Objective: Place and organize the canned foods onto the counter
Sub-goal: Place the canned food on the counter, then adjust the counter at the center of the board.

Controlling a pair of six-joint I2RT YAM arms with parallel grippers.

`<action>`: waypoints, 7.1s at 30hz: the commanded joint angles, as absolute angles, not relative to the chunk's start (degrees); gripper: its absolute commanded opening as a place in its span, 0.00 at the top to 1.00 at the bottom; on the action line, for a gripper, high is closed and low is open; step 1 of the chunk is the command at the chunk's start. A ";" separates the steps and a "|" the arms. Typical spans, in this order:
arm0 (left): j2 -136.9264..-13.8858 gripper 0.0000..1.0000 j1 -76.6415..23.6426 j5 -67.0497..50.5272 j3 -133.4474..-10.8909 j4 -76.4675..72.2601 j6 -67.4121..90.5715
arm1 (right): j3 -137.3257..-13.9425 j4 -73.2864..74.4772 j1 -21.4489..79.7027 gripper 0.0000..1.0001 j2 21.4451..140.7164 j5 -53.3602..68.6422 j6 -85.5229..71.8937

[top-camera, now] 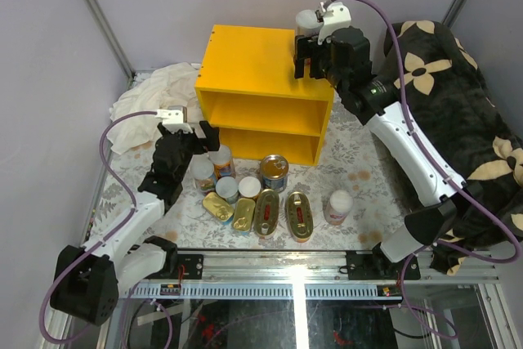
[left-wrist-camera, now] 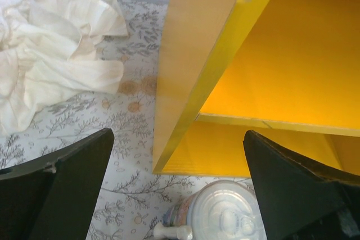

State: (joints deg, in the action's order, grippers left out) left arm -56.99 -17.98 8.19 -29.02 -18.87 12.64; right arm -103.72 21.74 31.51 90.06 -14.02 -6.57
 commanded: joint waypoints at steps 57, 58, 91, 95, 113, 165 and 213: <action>-63.56 1.00 -26.75 7.19 -32.76 -28.78 7.88 | -98.46 13.41 33.15 0.48 89.74 -2.84 -10.65; -63.51 1.00 -27.17 7.40 -32.84 -28.47 7.83 | -98.35 13.41 33.40 0.48 89.69 -2.82 -10.64; -60.85 1.00 -34.45 13.88 -33.88 -23.73 6.42 | -103.87 15.26 42.55 0.05 90.41 -7.15 -9.65; -60.58 1.00 -34.50 14.07 -34.55 -22.00 6.00 | -96.66 12.04 42.63 0.00 83.11 -15.56 -9.34; -59.18 1.00 -34.50 11.74 -35.57 -19.46 4.58 | -106.74 16.60 38.48 0.01 92.17 -25.61 -1.28; -61.96 1.00 -34.46 9.69 -36.06 -19.10 4.81 | -118.97 8.21 39.47 0.37 111.34 -5.71 -5.69; -62.13 1.00 -34.45 8.29 -34.98 -19.03 5.54 | -123.92 0.84 43.20 0.27 119.91 -8.94 -4.15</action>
